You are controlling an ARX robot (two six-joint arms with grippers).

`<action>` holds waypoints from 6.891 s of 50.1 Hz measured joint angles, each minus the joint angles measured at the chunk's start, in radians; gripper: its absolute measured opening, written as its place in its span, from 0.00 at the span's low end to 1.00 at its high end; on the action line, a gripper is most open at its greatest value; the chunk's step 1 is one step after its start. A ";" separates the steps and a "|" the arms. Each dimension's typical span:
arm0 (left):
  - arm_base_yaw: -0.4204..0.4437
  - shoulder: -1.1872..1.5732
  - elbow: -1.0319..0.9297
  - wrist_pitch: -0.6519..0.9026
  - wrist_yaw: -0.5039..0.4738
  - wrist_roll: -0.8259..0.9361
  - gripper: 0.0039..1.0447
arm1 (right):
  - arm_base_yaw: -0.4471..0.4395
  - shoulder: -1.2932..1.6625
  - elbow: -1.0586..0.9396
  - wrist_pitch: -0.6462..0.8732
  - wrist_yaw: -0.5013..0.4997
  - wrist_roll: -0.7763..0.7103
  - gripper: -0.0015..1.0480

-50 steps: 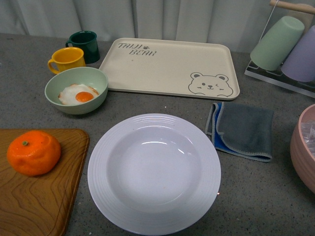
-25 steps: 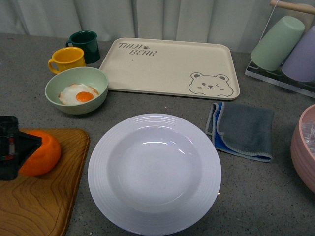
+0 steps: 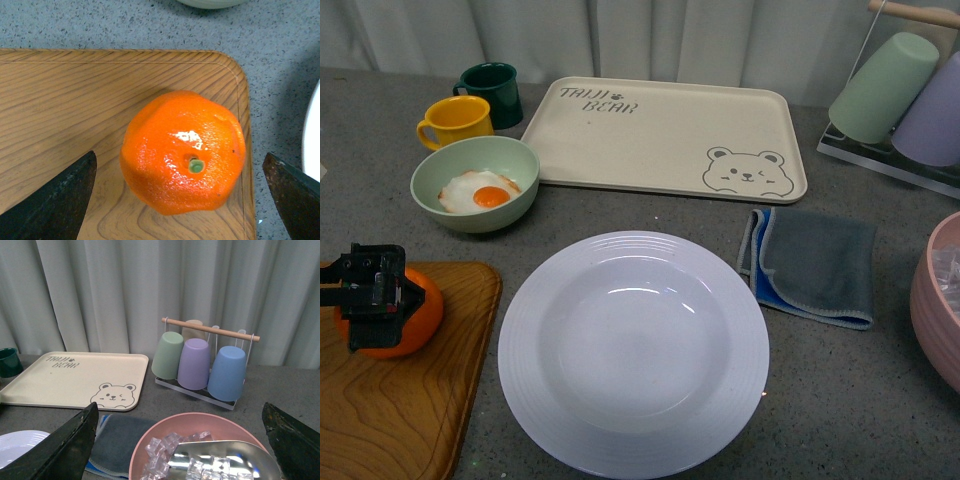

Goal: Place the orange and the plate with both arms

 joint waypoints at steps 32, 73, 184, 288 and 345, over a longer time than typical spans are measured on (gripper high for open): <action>-0.027 -0.059 0.046 -0.072 0.013 -0.009 0.49 | 0.000 0.000 0.000 0.000 0.000 0.000 0.91; -0.544 0.088 0.132 0.026 -0.102 -0.240 0.46 | 0.000 0.000 0.000 0.000 0.000 0.000 0.91; 0.043 -1.266 -0.452 0.074 -0.050 0.048 0.03 | 0.000 0.000 0.000 0.000 0.000 0.000 0.91; 0.043 -1.685 -0.452 -0.347 -0.049 0.051 0.94 | 0.240 1.117 0.207 0.292 -0.327 0.392 0.91; 0.043 -1.685 -0.452 -0.347 -0.049 0.051 0.94 | 0.264 2.009 0.688 0.325 -0.632 0.601 0.91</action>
